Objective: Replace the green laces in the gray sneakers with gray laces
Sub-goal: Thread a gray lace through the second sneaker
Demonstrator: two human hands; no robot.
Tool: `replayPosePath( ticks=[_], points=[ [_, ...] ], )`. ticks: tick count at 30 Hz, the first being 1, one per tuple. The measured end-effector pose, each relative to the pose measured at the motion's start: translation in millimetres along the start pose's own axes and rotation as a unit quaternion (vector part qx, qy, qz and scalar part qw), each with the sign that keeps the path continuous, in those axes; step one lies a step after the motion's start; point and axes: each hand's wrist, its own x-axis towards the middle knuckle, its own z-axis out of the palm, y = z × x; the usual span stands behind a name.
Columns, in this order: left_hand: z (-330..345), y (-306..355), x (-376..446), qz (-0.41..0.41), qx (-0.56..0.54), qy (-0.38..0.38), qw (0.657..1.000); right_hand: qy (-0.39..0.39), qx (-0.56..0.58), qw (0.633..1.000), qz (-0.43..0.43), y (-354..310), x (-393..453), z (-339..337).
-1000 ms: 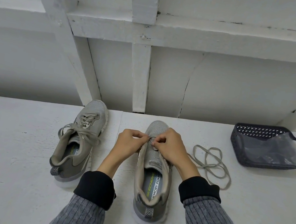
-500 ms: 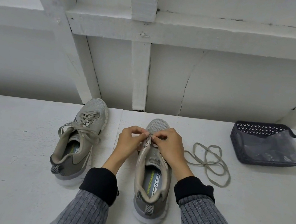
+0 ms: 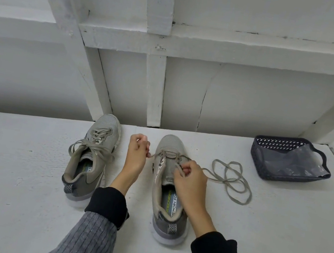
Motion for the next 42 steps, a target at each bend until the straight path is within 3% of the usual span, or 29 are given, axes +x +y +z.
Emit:
replayPosePath(
  ticks=[2, 4, 6, 8, 11, 15, 17, 19, 21, 24, 28, 30, 33, 39, 42],
  points=[
    [-7, 7, 0, 0.099, 0.165, -0.053, 0.98, 0.02, -0.027, 0.999, -0.006, -1, -2, 1],
    [-19, 13, 3, 0.18, 0.339, -0.079, 0.92, 0.041, -0.023, 0.999, -0.001, -4, -4, -1],
    [-34, 18, 10, 0.227, 0.481, -0.049, 0.845, 0.067, 0.005, 0.998, 0.011, -6, -6, -3],
    [-50, 21, 19, 0.242, 0.546, -0.019, 0.802, 0.081, 0.039, 0.995, 0.032, -9, -9, -1],
    [-49, 20, 16, 0.25, 0.555, -0.064, 0.791, 0.078, 0.073, 0.993, 0.051, -14, -13, 8],
    [-31, 3, 6, 0.213, 0.541, -0.075, 0.81, 0.075, 0.098, 0.991, 0.058, -21, -20, 20],
    [-34, -2, 8, 0.149, 0.433, -0.073, 0.886, 0.078, 0.1, 0.99, 0.054, -22, -20, 23],
    [-38, 4, 8, 0.092, 0.257, -0.078, 0.959, 0.078, 0.099, 0.991, 0.049, -24, -20, 24],
    [-41, 17, 6, 0.051, 0.113, -0.049, 0.991, 0.082, 0.097, 0.991, 0.048, -25, -19, 24],
    [-52, 32, 10, 0.019, -0.001, 0.018, 1.0, 0.088, 0.096, 0.99, 0.05, -25, -19, 25],
    [-57, 34, 3, 0.09, 0.132, -0.01, 0.987, 0.087, 0.102, 0.989, 0.057, -25, -18, 27],
    [-52, 24, 1, 0.09, 0.244, -0.07, 0.963, 0.086, 0.098, 0.99, 0.06, -25, -17, 30],
    [-46, 11, -4, 0.063, 0.414, -0.123, 0.9, 0.084, 0.084, 0.992, 0.052, -23, -18, 31],
    [-56, 24, -21, 0.21, 0.567, 0.06, 0.794, 0.059, 0.034, 0.998, 0.012, -22, -17, 32],
    [-68, 30, -24, 0.146, 0.663, 0.146, 0.72, 0.042, 0.014, 0.999, -0.007, -24, -18, 30]
  ],
)
